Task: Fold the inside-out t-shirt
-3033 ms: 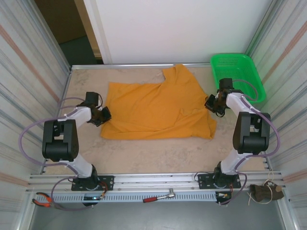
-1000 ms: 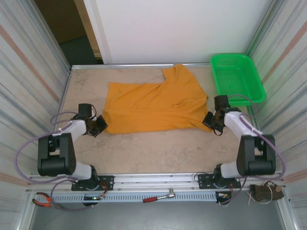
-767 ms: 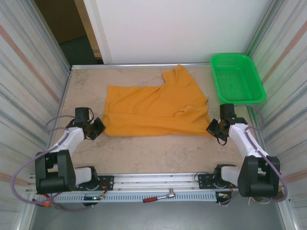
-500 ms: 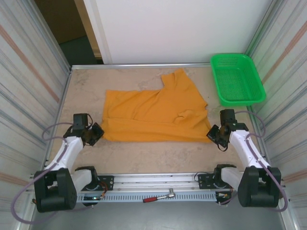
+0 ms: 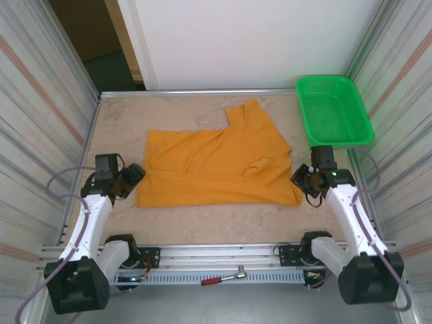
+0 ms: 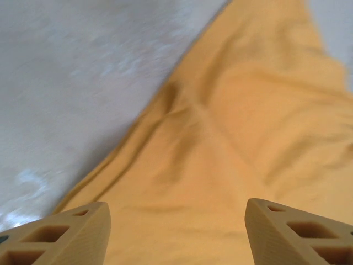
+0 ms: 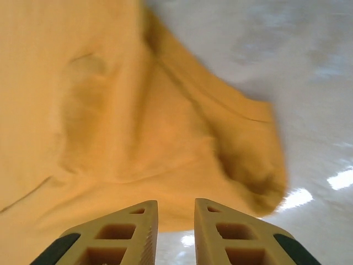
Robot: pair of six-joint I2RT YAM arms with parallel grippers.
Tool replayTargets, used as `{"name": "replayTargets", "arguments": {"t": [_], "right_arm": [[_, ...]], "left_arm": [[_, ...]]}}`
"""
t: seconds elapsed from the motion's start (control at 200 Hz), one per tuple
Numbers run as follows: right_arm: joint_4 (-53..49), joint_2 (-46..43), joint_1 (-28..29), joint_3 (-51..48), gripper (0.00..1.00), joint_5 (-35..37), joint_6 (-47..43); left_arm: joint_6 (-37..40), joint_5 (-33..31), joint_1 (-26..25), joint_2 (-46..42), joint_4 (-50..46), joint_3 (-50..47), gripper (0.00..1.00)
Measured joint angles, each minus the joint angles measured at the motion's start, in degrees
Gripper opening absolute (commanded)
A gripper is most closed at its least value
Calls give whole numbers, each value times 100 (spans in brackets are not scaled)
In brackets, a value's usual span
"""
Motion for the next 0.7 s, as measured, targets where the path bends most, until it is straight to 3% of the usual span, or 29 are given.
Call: {"name": "replayTargets", "arguments": {"t": [0.15,0.301,0.471,0.701], "right_arm": [[857,664,756,-164,22,-330,413],[1381,811,979,-855,22,-446,944],[1373,741,730,-1353,26,-260,1364],[1145,520,181,-1655,27,52,1729]], "left_arm": [[-83,299,-636,514,728,55,67],[-396,402,-1176,817,1379,-455,67],[-695,317,-1182,822,1519,-1187,67],[-728,146,-831,756,1305,-1300,67]]}}
